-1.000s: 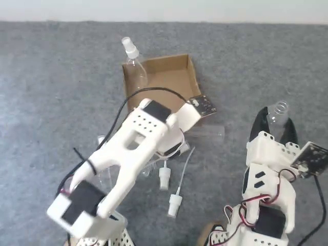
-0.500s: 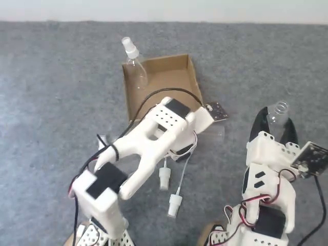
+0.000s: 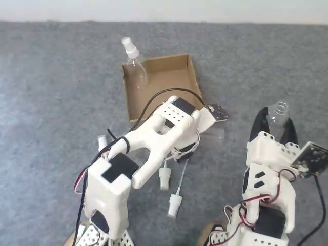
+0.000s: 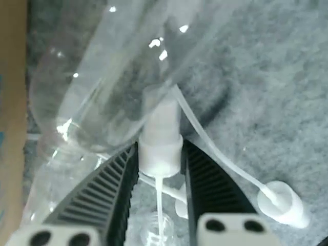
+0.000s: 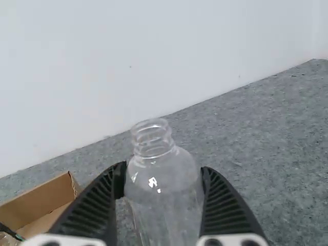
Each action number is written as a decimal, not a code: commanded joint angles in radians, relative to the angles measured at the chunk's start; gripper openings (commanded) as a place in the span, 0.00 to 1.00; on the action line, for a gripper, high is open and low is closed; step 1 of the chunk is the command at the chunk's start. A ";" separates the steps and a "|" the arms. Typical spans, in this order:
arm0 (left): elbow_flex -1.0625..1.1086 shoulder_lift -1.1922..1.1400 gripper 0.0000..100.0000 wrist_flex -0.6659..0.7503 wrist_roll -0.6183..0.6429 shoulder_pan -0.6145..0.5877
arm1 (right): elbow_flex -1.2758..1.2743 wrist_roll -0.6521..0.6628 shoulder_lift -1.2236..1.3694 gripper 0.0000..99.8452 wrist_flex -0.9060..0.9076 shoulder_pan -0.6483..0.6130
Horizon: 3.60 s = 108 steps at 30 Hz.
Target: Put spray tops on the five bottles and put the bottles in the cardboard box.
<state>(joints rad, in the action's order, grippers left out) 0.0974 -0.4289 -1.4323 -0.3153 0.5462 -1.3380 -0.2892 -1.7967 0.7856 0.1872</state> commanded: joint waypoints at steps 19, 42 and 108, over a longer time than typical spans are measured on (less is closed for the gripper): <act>-0.127 -0.017 0.01 -0.114 0.037 0.006 | -0.017 -0.005 -0.015 0.03 -0.053 0.005; -0.180 0.382 0.01 -0.207 0.038 -0.109 | -0.021 -0.005 -0.015 0.03 -0.053 0.004; 0.260 1.478 0.01 0.318 0.514 -0.299 | -0.272 0.212 -0.015 0.03 -0.320 -0.700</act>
<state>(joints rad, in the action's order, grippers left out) 0.3291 0.9720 -1.1899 0.1465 0.2578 -1.5988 -0.0944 -1.7952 0.5432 -0.4649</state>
